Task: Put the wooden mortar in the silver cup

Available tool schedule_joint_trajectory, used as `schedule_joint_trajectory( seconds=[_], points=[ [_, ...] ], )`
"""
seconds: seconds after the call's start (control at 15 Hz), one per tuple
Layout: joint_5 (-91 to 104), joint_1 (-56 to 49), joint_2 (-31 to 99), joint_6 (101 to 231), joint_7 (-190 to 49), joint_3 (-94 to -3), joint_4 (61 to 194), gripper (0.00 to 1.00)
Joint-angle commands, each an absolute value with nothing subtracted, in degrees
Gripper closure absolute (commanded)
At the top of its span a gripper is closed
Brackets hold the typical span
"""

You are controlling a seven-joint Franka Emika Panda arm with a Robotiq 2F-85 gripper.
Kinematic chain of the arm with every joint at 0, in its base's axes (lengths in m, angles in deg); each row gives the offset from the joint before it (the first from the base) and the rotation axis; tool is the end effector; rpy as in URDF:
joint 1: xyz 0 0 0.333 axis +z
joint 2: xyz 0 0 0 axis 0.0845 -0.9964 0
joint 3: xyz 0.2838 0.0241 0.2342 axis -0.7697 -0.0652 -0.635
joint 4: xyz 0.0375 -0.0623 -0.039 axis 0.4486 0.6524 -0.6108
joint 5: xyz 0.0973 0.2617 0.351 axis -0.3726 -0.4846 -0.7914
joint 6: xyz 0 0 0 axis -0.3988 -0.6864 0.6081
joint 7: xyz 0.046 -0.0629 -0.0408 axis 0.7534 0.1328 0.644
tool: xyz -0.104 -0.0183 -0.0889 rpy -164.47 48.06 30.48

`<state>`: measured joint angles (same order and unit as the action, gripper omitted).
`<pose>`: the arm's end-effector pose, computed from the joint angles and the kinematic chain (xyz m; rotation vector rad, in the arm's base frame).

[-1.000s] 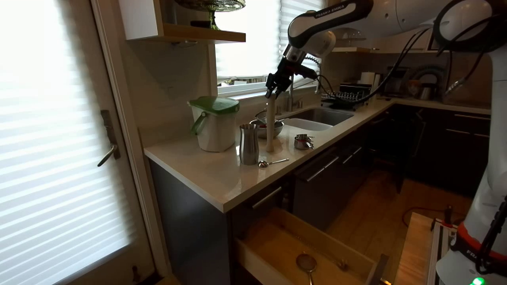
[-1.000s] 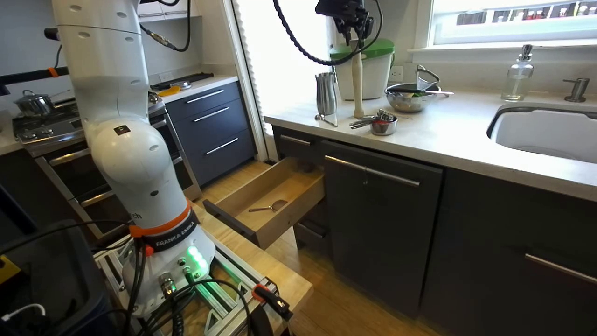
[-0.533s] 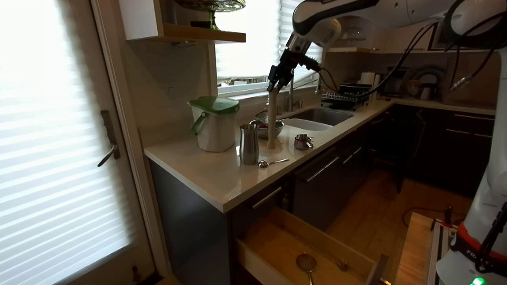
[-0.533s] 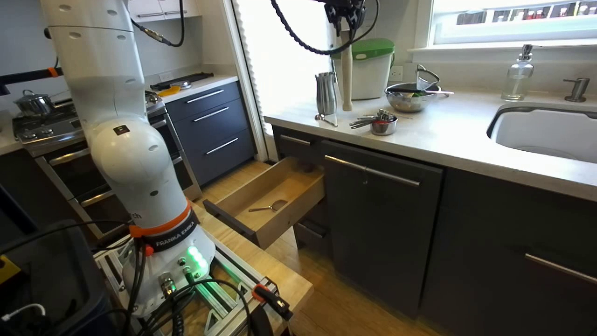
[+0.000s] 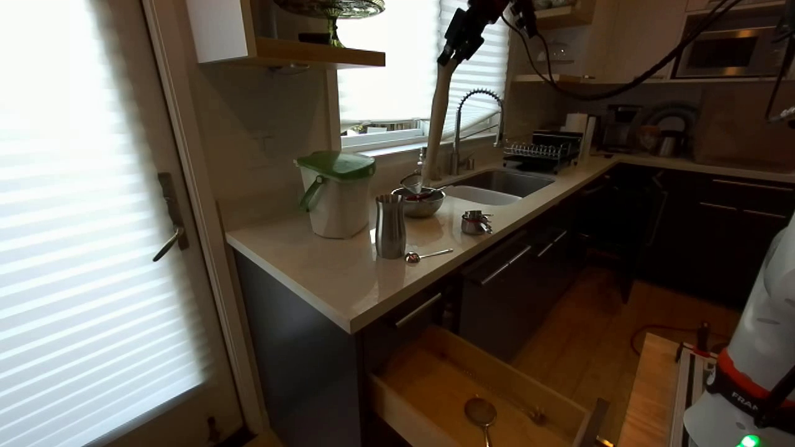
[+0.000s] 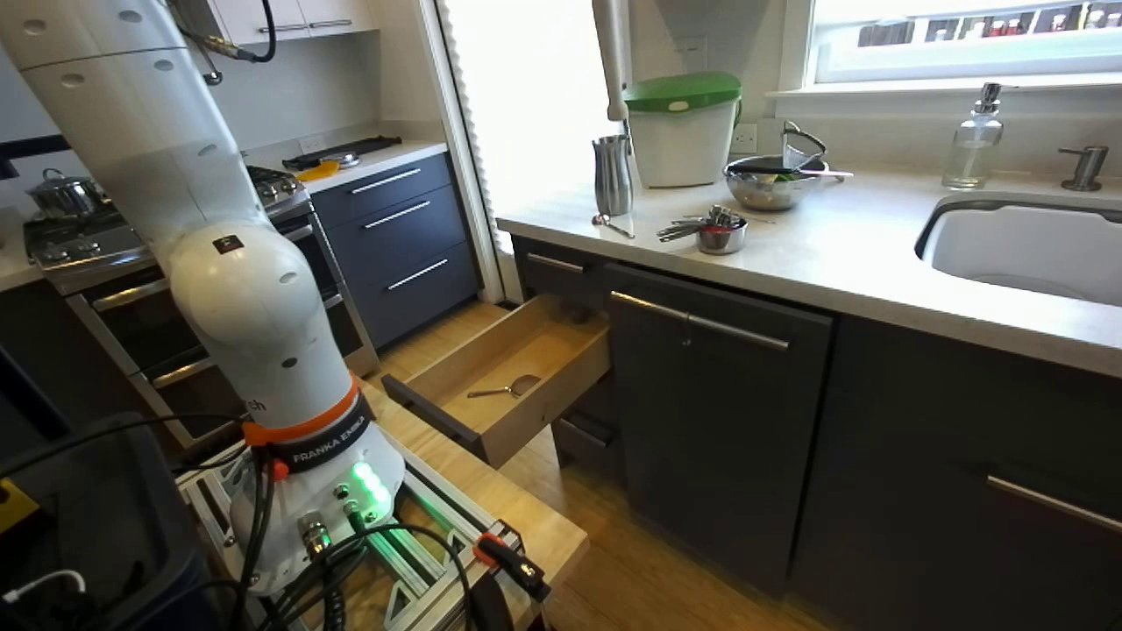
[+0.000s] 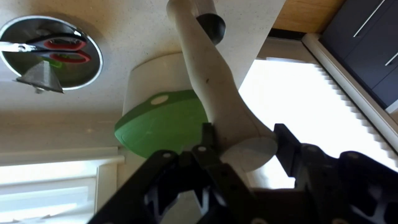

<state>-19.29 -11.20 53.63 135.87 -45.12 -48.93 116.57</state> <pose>0.6149 -0.0625 0.7957 -2.7579 -0.2571 -0.7668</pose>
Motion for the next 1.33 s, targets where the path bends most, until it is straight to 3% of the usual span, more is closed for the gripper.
schedule_joint_trajectory(
  seconds=[0.0, 0.07, 0.13, 0.67, 1.27],
  points=[
    [-19.3, -11.0, 54.1, 135.7, -45.0, -49.2, 116.0, 0.49],
    [-19.3, -10.8, 54.2, 135.7, -45.0, -49.4, 115.7, 0.49],
    [-19.3, -10.7, 54.1, 135.7, -44.9, -49.5, 115.7, 0.74],
    [-21.7, -7.1, 46.3, 148.0, -45.3, -53.7, 115.5, 0.74],
    [-20.8, -7.3, 46.3, 147.2, -46.1, -53.4, 115.5, 0.74]
  ],
)
